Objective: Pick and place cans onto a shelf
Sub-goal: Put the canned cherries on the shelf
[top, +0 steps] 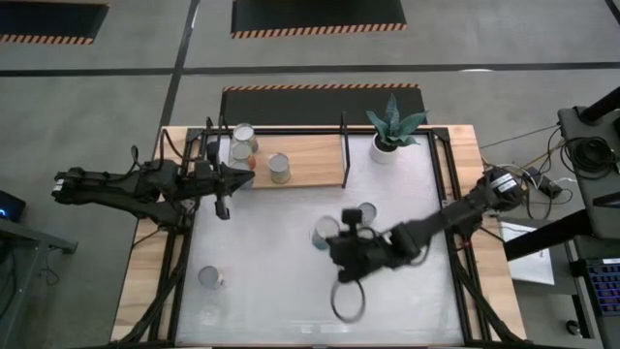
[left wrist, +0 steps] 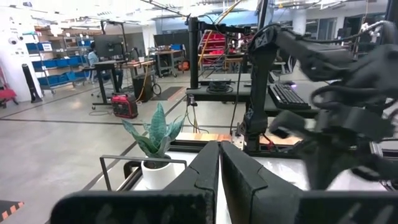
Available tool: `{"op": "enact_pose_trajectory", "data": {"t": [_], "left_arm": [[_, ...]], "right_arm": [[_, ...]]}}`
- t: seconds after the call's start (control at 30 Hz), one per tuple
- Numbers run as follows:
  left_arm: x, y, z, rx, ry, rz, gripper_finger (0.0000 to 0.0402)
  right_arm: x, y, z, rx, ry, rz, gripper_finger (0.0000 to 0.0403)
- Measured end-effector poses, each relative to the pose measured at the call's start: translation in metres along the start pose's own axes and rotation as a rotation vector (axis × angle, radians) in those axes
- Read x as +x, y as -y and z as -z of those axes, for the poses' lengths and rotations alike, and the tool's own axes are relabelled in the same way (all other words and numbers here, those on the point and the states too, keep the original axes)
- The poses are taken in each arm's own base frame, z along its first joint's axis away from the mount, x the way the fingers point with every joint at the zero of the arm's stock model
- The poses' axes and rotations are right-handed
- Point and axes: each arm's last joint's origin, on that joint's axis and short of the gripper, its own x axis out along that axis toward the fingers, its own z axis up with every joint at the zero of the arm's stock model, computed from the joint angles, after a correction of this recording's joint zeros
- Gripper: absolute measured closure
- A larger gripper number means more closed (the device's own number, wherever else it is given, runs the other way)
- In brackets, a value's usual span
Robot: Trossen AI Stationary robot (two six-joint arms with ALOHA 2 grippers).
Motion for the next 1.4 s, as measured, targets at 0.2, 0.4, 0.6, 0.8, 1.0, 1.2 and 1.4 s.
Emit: {"op": "enact_pose_trajectory", "data": {"t": [0.2,0.4,0.6,0.8,1.0,1.2,1.4], "left_arm": [[0.000,0.000,0.000,0.006,0.001,0.000,0.0402],[0.000,0.000,0.000,0.013,0.000,0.001,0.0402],[0.001,0.000,-0.001,0.019,0.014,-0.001,0.0402],[0.003,0.001,-0.001,0.028,0.015,-0.001,0.0402],[0.004,0.001,-0.001,0.030,0.016,-0.001,0.0402],[0.004,0.002,0.000,0.031,0.012,0.000,0.0402],[0.004,0.002,-0.001,0.030,0.018,0.000,0.0402]], "right_arm": [[0.039,0.067,-0.007,-0.063,0.003,0.141,0.0395],[0.075,0.140,0.003,-0.002,-0.011,0.203,0.0395],[0.104,0.197,0.023,0.049,-0.020,0.240,0.0395],[0.128,0.227,0.030,0.084,0.020,0.268,0.0395],[0.144,0.231,0.025,0.064,0.005,0.264,0.0395],[0.143,0.236,0.020,0.095,0.008,0.274,0.0395],[0.165,0.277,0.047,0.333,0.017,0.364,0.0395]]}}
